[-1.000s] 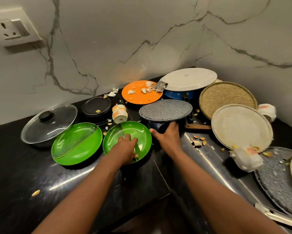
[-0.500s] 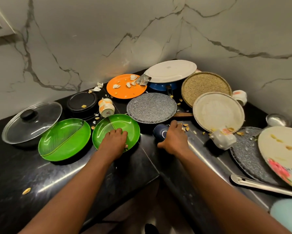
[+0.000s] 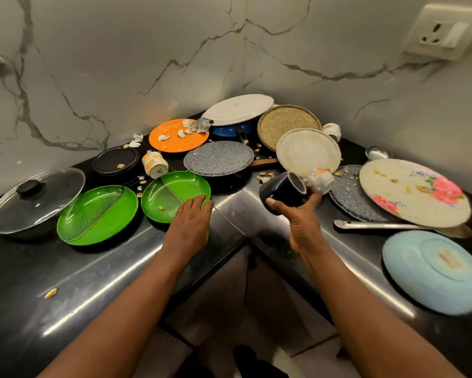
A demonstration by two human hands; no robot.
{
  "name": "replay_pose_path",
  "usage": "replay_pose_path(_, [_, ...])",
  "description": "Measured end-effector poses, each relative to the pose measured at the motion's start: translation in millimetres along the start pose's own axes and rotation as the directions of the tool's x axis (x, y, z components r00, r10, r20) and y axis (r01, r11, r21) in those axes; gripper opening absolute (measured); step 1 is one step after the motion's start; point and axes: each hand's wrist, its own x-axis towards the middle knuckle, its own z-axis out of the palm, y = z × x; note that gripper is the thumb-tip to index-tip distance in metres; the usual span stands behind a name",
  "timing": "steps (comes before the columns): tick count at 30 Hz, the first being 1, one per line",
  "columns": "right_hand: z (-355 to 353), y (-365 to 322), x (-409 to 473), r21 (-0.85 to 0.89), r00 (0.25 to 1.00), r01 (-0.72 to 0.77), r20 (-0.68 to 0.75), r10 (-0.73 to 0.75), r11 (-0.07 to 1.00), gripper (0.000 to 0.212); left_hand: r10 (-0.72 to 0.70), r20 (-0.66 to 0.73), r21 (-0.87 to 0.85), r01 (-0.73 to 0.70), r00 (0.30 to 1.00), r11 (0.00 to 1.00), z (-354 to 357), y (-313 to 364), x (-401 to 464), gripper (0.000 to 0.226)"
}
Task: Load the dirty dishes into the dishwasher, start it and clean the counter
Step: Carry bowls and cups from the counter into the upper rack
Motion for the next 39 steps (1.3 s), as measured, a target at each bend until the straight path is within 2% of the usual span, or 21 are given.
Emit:
replay_pose_path(3, [-13,-6,-44,-0.127,0.994,0.105,-0.021,-0.108,0.986,0.084,0.069,-0.032,-0.094,-0.072,0.997,0.993,-11,12,-24,0.049])
replay_pose_path(5, [-21,0,-82,-0.216,0.988,0.148,-0.017,-0.155,0.965,0.092,0.117,-0.015,-0.155,-0.118,0.993,0.981,-15,24,-51,0.049])
replay_pose_path(8, [-37,17,-146,-0.414,0.973,0.184,-0.05,-0.224,0.891,0.087,0.244,0.03,-0.195,-0.234,0.969,0.953,-10,44,-96,0.049])
replay_pose_path(11, [-62,30,-217,-0.539,0.957,0.121,-0.16,-0.242,0.833,0.085,0.386,0.077,-0.223,-0.361,0.919,0.905,0,70,-138,0.048])
replay_pose_path(15, [-100,40,-313,-0.539,0.935,0.031,-0.283,-0.216,0.842,0.084,0.506,0.133,-0.252,-0.464,0.852,0.849,6,115,-186,0.041])
replay_pose_path(19, [-149,44,-405,-0.516,0.88,-0.107,-0.446,-0.16,0.85,0.089,0.683,0.179,-0.293,-0.625,0.708,0.724,12,178,-221,0.04])
replay_pose_path(24, [-204,54,-498,-0.245,0.651,-0.219,-0.758,-0.046,0.944,0.071,0.85,0.243,-0.365,-0.768,0.467,0.526,20,276,-254,0.041])
replay_pose_path(27, [-237,60,-543,-0.105,0.534,-0.246,-0.845,0.045,0.964,0.061,0.905,0.269,-0.4,-0.817,0.329,0.416,25,337,-279,0.043])
replay_pose_path(31, [-290,66,-586,-0.041,0.423,-0.28,-0.902,0.085,0.959,0.054,0.959,0.24,-0.481,-0.839,0.154,0.255,34,415,-323,0.059])
replay_pose_path(33, [-318,69,-602,-0.055,0.385,-0.311,-0.92,0.073,0.949,0.05,0.964,0.253,-0.462,-0.866,0.079,0.192,38,450,-344,0.063])
replay_pose_path(35, [-344,72,-610,-0.092,0.364,-0.395,-0.929,0.064,0.914,0.056,0.964,0.265,-0.431,-0.893,0.012,0.13,42,479,-359,0.065])
replay_pose_path(39, [-391,84,-608,-0.201,0.4,-0.616,-0.913,0.083,0.761,0.068,0.938,0.336,-0.346,-0.937,-0.088,0.036,56,521,-376,0.066])
